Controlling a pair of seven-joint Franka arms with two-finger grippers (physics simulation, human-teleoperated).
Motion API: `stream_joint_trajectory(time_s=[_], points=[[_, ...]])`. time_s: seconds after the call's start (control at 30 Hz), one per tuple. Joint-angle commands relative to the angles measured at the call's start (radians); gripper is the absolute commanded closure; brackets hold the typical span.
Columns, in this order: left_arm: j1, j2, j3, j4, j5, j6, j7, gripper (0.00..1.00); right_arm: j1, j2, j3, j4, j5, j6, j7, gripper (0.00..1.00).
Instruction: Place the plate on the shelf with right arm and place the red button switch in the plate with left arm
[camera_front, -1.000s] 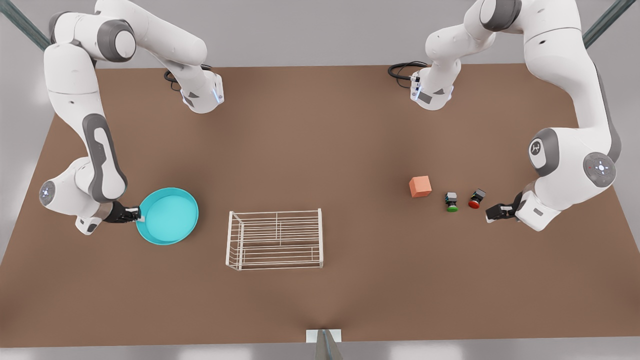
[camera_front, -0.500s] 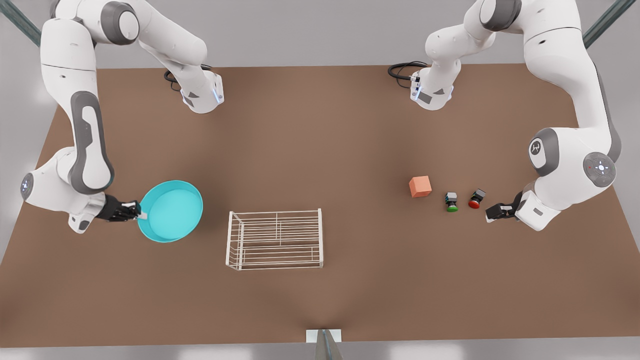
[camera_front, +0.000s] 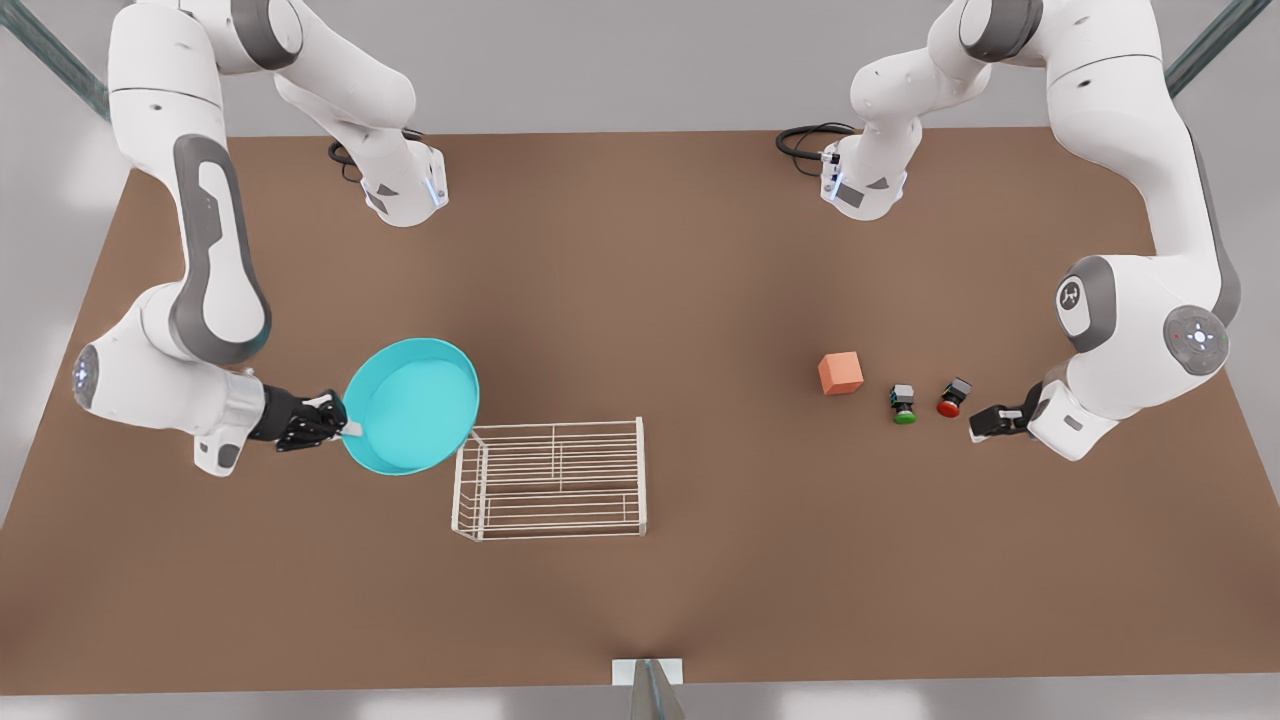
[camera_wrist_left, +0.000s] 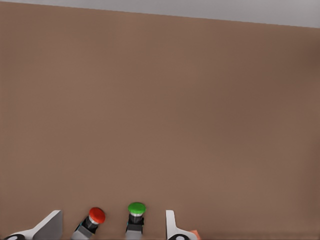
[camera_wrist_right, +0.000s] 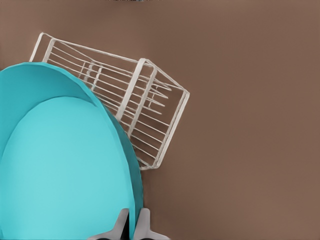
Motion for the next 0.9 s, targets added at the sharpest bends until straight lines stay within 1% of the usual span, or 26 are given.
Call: stream_joint_trajectory(time_s=[0.0,0.07,0.2,0.3,0.33,0.37,0.4,0.47,0.53,0.6,0.67,0.7,0.73,0.77,0.8,0.87], points=[[0.0,-0.001,0.0,0.0,0.001,-0.01,-0.005,0.0,0.032,0.011,0.001,0.02,0.006,-0.005,0.292,0.84],[0.0,-0.001,0.0,0.0,0.001,-0.01,-0.005,0.0,0.085,0.035,0.001,0.048,0.006,0.018,0.349,0.84],[0.0,-0.001,0.0,0.0,0.001,-0.01,-0.005,0.0,0.174,0.078,0.0,0.047,0.004,0.116,0.418,0.84],[0.0,-0.001,0.0,0.0,0.001,-0.01,-0.005,0.0,0.228,0.107,-0.012,0.042,-0.006,0.141,0.459,0.85],[0.0,-0.001,0.0,0.0,0.001,-0.01,-0.005,0.0,0.263,0.123,-0.038,0.04,-0.008,0.141,0.464,0.85],[0.0,-0.001,0.0,0.0,0.001,-0.01,-0.005,0.0,0.306,0.134,-0.083,0.04,-0.006,0.142,0.47,0.84],[0.0,-0.002,-0.002,0.0,0.001,-0.01,-0.003,0.0,0.322,0.14,-0.097,0.039,-0.006,0.174,0.47,0.84],[-0.002,-0.018,-0.005,-0.03,0.001,-0.009,0.002,0.0,0.335,0.152,-0.097,0.04,-0.003,0.2,0.482,0.84],[-0.008,-0.048,-0.013,-0.066,0.001,-0.006,0.008,0.0,0.354,0.152,-0.097,0.045,0.003,0.203,0.519,0.84],[-0.049,-0.151,-0.017,-0.162,0.001,0.005,0.008,0.0,0.358,0.153,-0.097,0.048,0.003,0.236,0.534,0.84],[-0.086,-0.18,-0.022,-0.195,0.001,-0.01,0.248,0.0,0.368,0.166,-0.1,0.057,0.003,0.279,0.541,0.84],[-0.095,-0.176,-0.022,-0.196,0.003,-0.001,0.363,0.0,0.389,0.166,-0.126,0.057,0.003,0.283,0.541,0.84],[-0.095,-0.162,-0.022,-0.196,0.012,0.02,0.511,0.0,0.392,0.167,-0.131,0.057,0.003,0.286,0.541,0.84],[-0.107,-0.145,-0.022,-0.196,0.091,0.04,0.571,0.0,0.394,0.167,-0.131,0.057,0.003,0.288,0.541,0.83],[-0.11,-0.136,-0.022,-0.201,0.093,0.04,0.597,0.0,0.395,0.172,-0.131,0.063,0.003,0.288,0.541,0.83],[-0.087,-0.14,-0.016,-0.251,0.088,0.068,0.811,0.0,0.398,0.181,-0.131,0.065,0.004,0.32,0.542,0.83]])
